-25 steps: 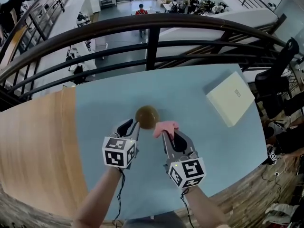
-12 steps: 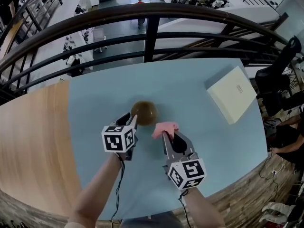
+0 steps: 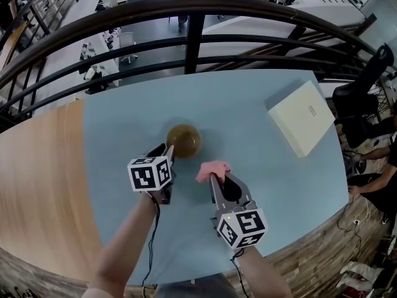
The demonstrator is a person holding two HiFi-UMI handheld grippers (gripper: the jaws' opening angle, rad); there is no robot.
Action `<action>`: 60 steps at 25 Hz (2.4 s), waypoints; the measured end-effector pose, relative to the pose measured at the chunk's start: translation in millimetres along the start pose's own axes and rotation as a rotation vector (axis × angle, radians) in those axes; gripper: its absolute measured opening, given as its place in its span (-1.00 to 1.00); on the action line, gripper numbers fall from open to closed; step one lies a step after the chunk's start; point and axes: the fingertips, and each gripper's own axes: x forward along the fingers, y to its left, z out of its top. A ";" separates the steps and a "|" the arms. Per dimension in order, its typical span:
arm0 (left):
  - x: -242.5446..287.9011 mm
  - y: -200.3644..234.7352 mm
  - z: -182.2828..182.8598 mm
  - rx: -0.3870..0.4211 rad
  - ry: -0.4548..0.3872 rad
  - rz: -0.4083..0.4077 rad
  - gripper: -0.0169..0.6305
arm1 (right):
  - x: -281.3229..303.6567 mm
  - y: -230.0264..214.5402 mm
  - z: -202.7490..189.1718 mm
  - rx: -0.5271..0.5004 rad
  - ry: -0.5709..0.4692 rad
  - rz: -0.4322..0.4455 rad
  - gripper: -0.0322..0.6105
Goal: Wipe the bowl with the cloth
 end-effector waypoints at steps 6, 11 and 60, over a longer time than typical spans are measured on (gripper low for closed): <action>9.2 -6.0 -4.6 -0.012 0.017 -0.028 -0.63 | 1.2 -1.4 -7.4 0.003 0.012 0.007 -0.74; 10.6 -9.3 -10.6 -0.017 0.031 -0.057 -0.90 | -1.7 1.5 -14.1 0.002 0.029 0.010 -0.74; -513.9 -233.7 103.6 0.354 -0.677 -0.088 -0.93 | -372.5 170.3 266.7 -0.222 -0.460 0.112 -0.74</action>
